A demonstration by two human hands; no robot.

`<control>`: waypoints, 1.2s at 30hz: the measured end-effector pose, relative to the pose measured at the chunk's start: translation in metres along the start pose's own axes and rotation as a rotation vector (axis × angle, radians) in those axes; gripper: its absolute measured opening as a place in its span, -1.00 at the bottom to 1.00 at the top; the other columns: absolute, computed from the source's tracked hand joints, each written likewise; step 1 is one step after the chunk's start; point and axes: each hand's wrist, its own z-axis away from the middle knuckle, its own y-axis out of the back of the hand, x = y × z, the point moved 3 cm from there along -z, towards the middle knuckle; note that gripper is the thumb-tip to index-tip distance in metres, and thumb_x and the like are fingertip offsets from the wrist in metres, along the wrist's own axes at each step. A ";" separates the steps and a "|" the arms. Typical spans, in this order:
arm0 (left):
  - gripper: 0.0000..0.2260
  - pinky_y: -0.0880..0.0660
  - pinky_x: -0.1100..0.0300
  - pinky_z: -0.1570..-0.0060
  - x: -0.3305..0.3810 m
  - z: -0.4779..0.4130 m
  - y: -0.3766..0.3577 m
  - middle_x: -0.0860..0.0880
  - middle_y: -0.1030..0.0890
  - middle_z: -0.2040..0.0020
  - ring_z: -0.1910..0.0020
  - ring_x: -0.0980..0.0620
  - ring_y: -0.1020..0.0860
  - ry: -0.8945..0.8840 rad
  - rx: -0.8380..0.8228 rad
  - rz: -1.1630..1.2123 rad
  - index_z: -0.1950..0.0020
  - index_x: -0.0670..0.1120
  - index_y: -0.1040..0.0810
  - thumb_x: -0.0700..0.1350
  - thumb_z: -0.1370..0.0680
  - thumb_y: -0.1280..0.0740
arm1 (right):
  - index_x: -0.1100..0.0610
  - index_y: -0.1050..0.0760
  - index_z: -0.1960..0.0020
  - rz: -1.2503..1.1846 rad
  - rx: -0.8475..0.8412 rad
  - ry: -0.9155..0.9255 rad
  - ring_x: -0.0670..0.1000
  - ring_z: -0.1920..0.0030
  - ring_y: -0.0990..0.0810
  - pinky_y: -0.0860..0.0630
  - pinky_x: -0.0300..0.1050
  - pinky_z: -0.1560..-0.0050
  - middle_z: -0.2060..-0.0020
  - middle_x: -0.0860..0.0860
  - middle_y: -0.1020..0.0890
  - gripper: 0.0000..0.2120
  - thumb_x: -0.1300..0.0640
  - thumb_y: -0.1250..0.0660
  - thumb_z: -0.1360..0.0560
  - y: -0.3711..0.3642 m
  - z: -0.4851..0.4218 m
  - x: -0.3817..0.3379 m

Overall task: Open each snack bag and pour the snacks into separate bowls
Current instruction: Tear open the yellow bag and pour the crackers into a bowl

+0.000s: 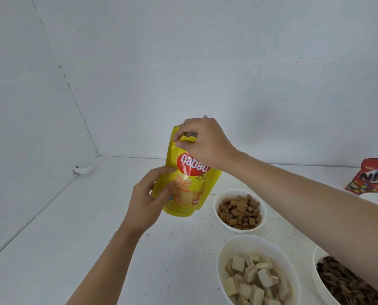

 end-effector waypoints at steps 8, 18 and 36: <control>-0.76 -0.59 0.15 -0.09 -0.003 -0.011 -0.035 0.16 -0.62 -0.21 -0.25 0.05 -0.58 0.076 0.011 0.141 -0.24 0.05 -0.56 -0.23 -0.65 -0.31 | 0.15 -0.72 0.10 -0.186 0.145 -0.188 -0.14 0.14 -0.65 -0.49 -0.45 0.09 0.21 -0.08 -0.69 -0.93 0.24 -0.53 -0.41 0.046 0.020 0.029; -0.79 -0.56 0.01 -0.07 0.023 -0.011 -0.112 0.05 -0.65 -0.17 -0.15 0.04 -0.62 0.249 0.157 0.428 -0.23 -0.01 -0.57 -0.24 -0.67 -0.27 | 0.16 -0.72 0.12 -0.420 0.247 -0.353 -0.28 0.34 -0.54 -0.44 -0.38 0.18 0.45 -0.24 -0.59 -0.88 0.28 -0.57 -0.37 0.132 0.058 0.077; -0.80 -0.59 0.04 0.18 0.144 -0.005 -0.327 -0.04 -0.55 -0.34 -0.17 -0.06 -0.59 0.412 0.142 0.703 -0.30 0.14 -0.50 -0.03 -0.69 -0.24 | 0.22 -0.70 0.09 -0.646 0.327 -0.522 -0.09 0.25 -0.50 -0.49 -0.32 0.16 0.44 -0.16 -0.53 -0.86 0.34 -0.55 -0.37 0.291 0.189 0.194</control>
